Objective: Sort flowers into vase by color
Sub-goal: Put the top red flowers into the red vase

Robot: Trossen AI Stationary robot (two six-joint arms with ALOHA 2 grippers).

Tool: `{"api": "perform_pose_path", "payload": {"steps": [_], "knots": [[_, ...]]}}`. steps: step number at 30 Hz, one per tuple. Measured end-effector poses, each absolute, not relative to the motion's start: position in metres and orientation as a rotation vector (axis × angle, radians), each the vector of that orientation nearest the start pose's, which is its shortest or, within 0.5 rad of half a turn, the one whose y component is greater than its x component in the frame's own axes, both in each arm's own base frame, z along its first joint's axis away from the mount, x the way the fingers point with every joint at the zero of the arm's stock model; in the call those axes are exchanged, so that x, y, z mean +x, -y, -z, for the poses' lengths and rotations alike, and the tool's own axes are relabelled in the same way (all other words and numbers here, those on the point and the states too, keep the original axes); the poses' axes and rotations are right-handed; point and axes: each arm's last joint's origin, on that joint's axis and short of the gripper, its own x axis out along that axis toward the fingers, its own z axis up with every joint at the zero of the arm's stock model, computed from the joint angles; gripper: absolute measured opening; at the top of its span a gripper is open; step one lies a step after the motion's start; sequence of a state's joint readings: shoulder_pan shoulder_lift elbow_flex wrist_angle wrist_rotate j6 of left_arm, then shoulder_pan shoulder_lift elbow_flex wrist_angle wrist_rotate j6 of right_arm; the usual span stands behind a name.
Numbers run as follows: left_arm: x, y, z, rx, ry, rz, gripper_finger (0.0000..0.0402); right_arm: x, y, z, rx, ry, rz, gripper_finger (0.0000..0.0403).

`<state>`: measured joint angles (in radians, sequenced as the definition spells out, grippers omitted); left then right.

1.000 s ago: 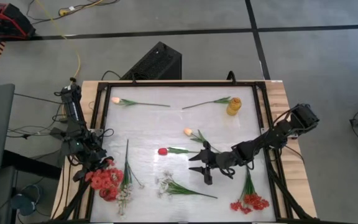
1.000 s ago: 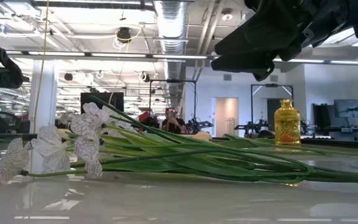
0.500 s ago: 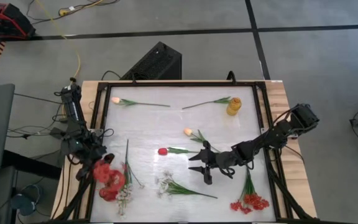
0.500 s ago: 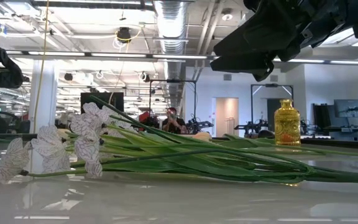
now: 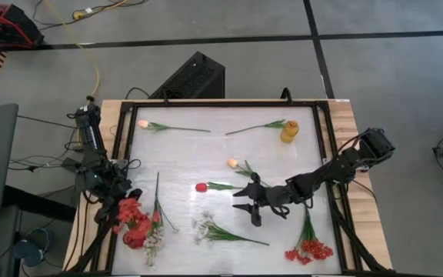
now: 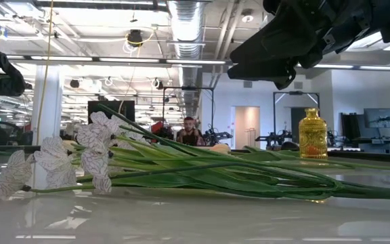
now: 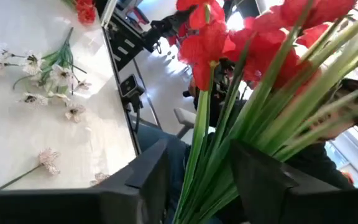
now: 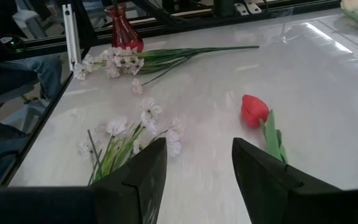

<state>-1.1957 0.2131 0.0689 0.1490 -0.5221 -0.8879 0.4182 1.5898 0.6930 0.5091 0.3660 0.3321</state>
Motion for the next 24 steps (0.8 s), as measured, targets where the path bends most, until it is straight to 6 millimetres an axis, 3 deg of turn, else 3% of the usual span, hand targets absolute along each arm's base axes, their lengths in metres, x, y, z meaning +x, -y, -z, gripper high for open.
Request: {"api": "perform_pose_path", "payload": {"steps": [6,12,16,24], "knots": [[0.051,0.094,-0.184,-0.821,-0.307,0.684,0.0214,0.293,-0.111,-0.178,0.185,-0.360,0.032,0.0209],[0.053,0.092,-0.187,-0.681,-0.248,0.624,0.0212,0.295,-0.106,-0.178,0.194,-0.366,0.020,0.0209],[0.053,0.086,-0.213,-0.545,-0.254,0.595,0.0199,0.299,-0.108,-0.184,0.203,-0.356,-0.004,0.0209],[0.049,0.073,-0.251,-0.326,-0.469,0.452,0.0168,0.301,-0.110,-0.187,0.193,-0.396,-0.017,0.0209]]}}
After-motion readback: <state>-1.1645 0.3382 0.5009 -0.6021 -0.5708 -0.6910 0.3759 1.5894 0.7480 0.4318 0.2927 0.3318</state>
